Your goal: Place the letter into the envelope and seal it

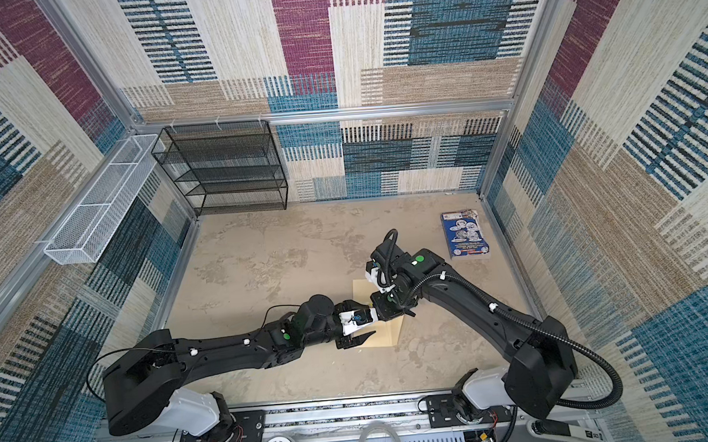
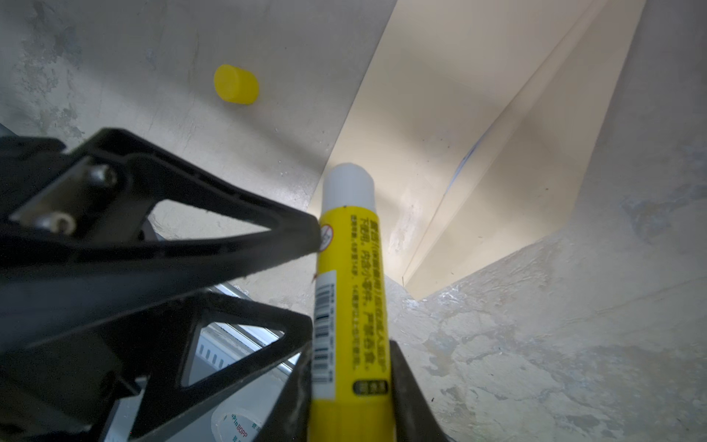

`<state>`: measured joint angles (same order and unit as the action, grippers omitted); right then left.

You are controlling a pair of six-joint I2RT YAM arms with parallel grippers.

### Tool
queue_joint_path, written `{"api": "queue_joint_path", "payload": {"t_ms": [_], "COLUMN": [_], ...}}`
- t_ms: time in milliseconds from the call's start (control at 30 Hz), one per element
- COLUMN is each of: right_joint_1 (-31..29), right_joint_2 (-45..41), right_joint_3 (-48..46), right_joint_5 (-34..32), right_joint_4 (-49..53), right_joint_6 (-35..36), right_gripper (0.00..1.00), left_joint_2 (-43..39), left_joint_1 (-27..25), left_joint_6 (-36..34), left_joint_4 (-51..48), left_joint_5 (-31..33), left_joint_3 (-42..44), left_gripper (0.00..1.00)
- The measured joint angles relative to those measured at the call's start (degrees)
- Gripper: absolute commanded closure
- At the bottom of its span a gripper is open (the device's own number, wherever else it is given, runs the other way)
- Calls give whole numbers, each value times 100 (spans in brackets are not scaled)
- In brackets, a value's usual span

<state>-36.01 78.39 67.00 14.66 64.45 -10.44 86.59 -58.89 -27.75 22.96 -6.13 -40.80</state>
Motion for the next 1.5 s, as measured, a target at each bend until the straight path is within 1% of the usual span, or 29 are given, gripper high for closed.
{"api": "queue_joint_path", "payload": {"t_ms": [267,433,700,800,900,1000,1067,1100,1133,1167,1200,1300,1433,1500], "right_joint_1": [-2,-13,-17,-17,-17,-17,-17,-17,-17,-17,-17,-20,-20,-20], "right_joint_2": [-42,-28,-63,-76,-109,-151,-170,-177,-181,-186,-188,-214,-225,-229], "right_joint_3": [-85,-114,-179,-210,-216,-216,-216,-216,-216,-216,-216,-216,-236,-258], "right_joint_5": [24,17,-72,-70,-118,-136,-144,-144,-144,-144,-127,4,52,72], "right_joint_4": [7,13,15,17,13,26,26,26,26,24,24,-35,-63,-85], "right_joint_6": [20,87,122,103,96,61,61,57,35,35,15,20,20,24], "right_gripper": [100,100,100,100,100,100,100,100,100,100,100,100,100,100], "left_joint_2": [164,332,507,544,575,588,597,599,599,601,601,608,645,662], "left_joint_1": [26,24,22,24,22,22,13,13,15,15,15,15,13,11], "left_joint_6": [-376,-437,-455,-457,-448,-448,-446,-446,-437,-433,-428,-389,-385,-369], "left_joint_4": [254,420,444,481,522,601,651,686,710,737,774,914,1023,1071], "left_joint_5": [164,114,-39,-57,-111,-155,-170,-170,-173,-173,-168,-168,-166,-164], "left_joint_3": [-68,-249,-323,-323,-317,-291,-267,-251,-243,-234,-221,-188,-166,-142], "left_gripper": [36,46,58,67,68,74,74,72,67,58,52,45,44,48]}}
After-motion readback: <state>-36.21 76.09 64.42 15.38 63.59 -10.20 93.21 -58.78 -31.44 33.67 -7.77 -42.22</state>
